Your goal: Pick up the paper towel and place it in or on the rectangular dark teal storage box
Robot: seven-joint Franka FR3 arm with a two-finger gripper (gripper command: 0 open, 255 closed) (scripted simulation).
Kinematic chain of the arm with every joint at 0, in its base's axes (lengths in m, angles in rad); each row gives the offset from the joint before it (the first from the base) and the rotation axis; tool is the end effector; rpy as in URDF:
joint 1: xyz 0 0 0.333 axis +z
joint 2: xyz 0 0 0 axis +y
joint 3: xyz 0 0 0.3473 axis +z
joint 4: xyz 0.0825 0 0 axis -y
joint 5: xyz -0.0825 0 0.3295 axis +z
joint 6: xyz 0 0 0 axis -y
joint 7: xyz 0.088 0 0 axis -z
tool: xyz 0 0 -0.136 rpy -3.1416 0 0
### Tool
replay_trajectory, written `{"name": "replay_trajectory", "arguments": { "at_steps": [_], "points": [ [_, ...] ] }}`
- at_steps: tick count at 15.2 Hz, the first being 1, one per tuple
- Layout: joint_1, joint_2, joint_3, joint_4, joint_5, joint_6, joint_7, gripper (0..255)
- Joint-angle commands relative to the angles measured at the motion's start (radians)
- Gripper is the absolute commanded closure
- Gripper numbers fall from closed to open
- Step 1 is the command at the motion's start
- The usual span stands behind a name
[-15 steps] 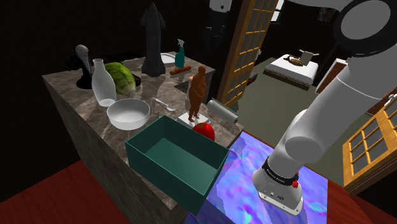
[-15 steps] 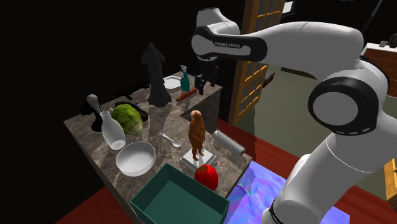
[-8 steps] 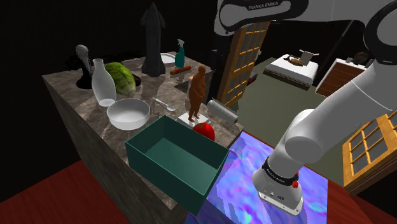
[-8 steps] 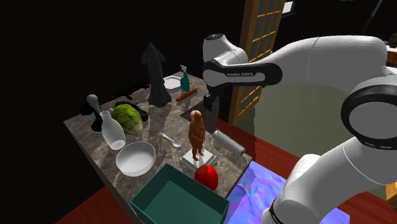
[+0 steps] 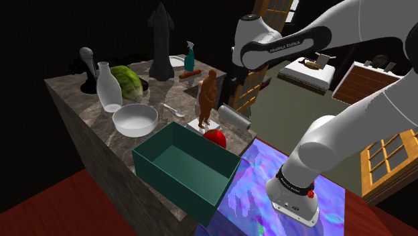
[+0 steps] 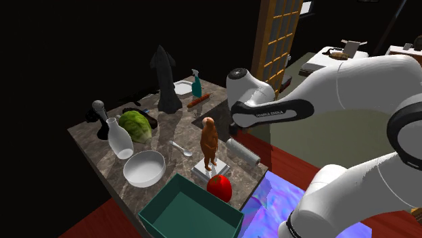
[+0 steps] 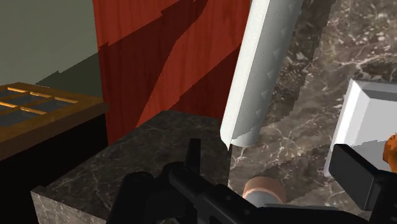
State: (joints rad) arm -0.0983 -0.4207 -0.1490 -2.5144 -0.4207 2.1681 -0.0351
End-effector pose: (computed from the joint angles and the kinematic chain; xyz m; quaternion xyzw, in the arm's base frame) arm 0.3436 -0.1167 0.4630 0.9884 0.0119 0.0176 0.1507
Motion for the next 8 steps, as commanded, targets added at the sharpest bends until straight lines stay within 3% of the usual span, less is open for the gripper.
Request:
{"name": "replay_trajectory", "arguments": {
  "at_steps": [1, 8],
  "points": [
    [-0.021, -0.009, 0.003, -0.069, -0.058, 0.064, 0.028, 0],
    [-0.049, 0.050, -0.017, -0.116, -0.111, 0.174, 0.053, 0]
  ]
}}
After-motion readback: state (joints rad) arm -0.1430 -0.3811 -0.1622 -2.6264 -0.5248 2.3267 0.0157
